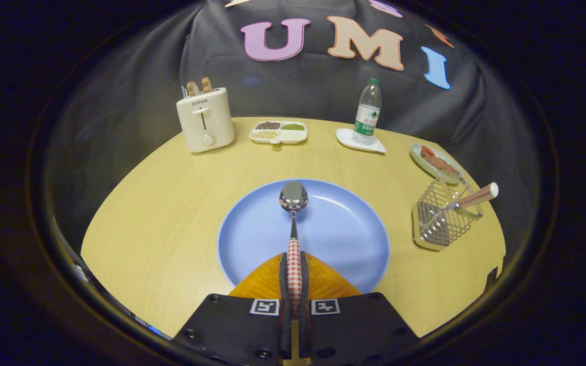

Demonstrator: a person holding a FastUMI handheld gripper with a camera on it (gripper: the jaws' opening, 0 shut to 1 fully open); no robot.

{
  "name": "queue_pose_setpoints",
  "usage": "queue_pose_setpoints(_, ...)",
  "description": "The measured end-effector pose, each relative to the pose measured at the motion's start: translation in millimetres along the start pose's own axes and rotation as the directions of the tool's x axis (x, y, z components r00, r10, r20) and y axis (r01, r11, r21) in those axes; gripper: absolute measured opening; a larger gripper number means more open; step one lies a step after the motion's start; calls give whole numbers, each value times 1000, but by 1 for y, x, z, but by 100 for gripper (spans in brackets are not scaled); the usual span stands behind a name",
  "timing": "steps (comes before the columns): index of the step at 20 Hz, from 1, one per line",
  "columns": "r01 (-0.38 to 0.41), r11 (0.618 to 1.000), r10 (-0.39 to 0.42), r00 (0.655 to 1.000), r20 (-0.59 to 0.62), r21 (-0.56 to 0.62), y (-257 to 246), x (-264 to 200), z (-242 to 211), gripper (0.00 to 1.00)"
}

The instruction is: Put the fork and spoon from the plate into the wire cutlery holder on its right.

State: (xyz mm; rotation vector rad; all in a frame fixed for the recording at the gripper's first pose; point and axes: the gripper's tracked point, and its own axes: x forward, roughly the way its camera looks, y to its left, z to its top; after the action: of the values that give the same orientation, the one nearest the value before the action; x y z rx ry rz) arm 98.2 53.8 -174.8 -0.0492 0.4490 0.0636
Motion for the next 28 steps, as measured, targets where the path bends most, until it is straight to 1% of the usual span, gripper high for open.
queue_pose_setpoints(2,26,1000,-26,1000,-3,-18,-3,-7,14,9)
queue_pose_setpoints(5,84,993,-86,996,-20,-78,-15,-21,37,9)
queue_pose_setpoints(7,119,989,-123,992,-38,-90,-22,-31,53,9)
queue_pose_setpoints(11,173,985,-172,981,-92,5,-36,-49,88,9)
queue_pose_setpoints(13,235,969,-226,967,-119,70,-54,-59,104,9)
queue_pose_setpoints(15,294,945,-270,948,-167,144,-71,-68,116,9)
queue_pose_setpoints(17,349,915,-300,923,-241,199,-91,-73,122,8)
queue_pose_setpoints(19,423,877,-338,880,-335,226,-115,-81,123,9)
queue_pose_setpoints(20,455,856,-344,857,-384,246,-123,-85,122,9)
queue_pose_setpoints(23,503,799,-294,806,-514,331,-138,-87,117,8)
queue_pose_setpoints(27,577,704,-203,722,-661,414,-156,-77,97,9)
queue_pose_setpoints(28,593,686,-183,702,-689,421,-160,-73,93,9)
